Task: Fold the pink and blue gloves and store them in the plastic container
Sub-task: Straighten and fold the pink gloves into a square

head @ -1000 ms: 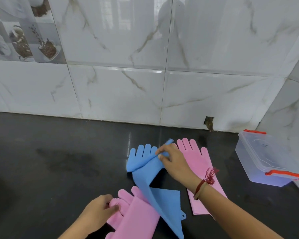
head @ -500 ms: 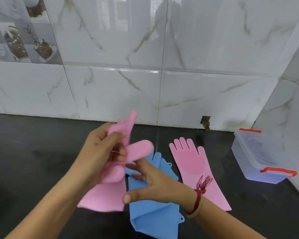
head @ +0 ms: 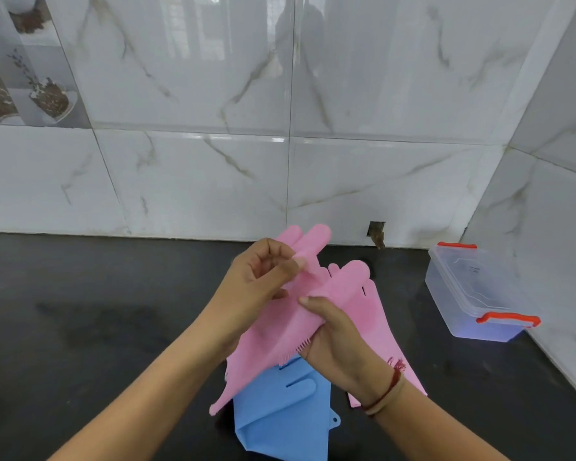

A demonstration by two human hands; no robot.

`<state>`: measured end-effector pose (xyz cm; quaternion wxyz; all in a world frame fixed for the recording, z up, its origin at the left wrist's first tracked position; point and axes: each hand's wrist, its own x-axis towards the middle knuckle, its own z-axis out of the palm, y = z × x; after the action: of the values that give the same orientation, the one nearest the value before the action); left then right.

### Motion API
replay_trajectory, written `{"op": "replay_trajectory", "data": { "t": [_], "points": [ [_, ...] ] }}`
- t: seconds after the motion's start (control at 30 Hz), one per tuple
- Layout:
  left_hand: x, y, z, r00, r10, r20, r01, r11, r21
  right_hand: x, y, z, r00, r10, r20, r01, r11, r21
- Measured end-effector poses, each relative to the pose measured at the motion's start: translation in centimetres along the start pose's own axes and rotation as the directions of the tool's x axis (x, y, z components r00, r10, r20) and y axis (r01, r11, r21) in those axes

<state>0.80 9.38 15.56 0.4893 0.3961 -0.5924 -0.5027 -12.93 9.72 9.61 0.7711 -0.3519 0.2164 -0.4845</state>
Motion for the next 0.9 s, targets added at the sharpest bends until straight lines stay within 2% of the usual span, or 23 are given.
{"op": "replay_trajectory", "data": {
  "t": [0.1, 0.17, 0.33, 0.57, 0.67, 0.8, 0.9],
  "points": [
    [0.2, -1.1, -0.8, 0.989, 0.082, -0.126, -0.047, 0.966, 0.256, 0.1, -0.3, -0.5, 0.999, 0.036, 0.041, -0.041, 0.992, 0.122],
    [0.1, -1.9, -1.6, 0.986, 0.091, -0.143, -0.03, 0.925, 0.378, 0.2, -0.4, -0.8, 0.998, 0.037, 0.045, -0.044, 0.983, 0.18],
    [-0.9, -3.6, -2.5, 0.996, 0.041, -0.083, 0.003, 0.882, 0.471, 0.2, -0.7, -0.6, 0.997, 0.019, 0.076, -0.038, 0.965, 0.261],
    [-0.5, -3.6, -2.9, 0.986, -0.087, -0.141, 0.133, 0.921, 0.365, 0.4, -0.9, -1.3, 0.996, -0.001, 0.089, -0.02, 0.97, 0.24],
    [-0.4, -3.7, -3.0, 0.972, -0.196, -0.133, 0.224, 0.941, 0.252, 0.1, -0.9, -1.9, 0.996, 0.007, 0.089, -0.029, 0.967, 0.253],
    [-0.3, -3.8, -3.4, 0.942, -0.334, 0.015, 0.332, 0.94, 0.072, -0.3, -1.2, -2.3, 0.996, 0.018, 0.085, -0.035, 0.977, 0.208],
    [-0.4, -4.1, -3.2, 0.923, -0.38, 0.069, 0.378, 0.925, 0.034, 0.0, -1.0, -3.2, 0.998, 0.022, 0.055, -0.033, 0.977, 0.212]
  ]
}}
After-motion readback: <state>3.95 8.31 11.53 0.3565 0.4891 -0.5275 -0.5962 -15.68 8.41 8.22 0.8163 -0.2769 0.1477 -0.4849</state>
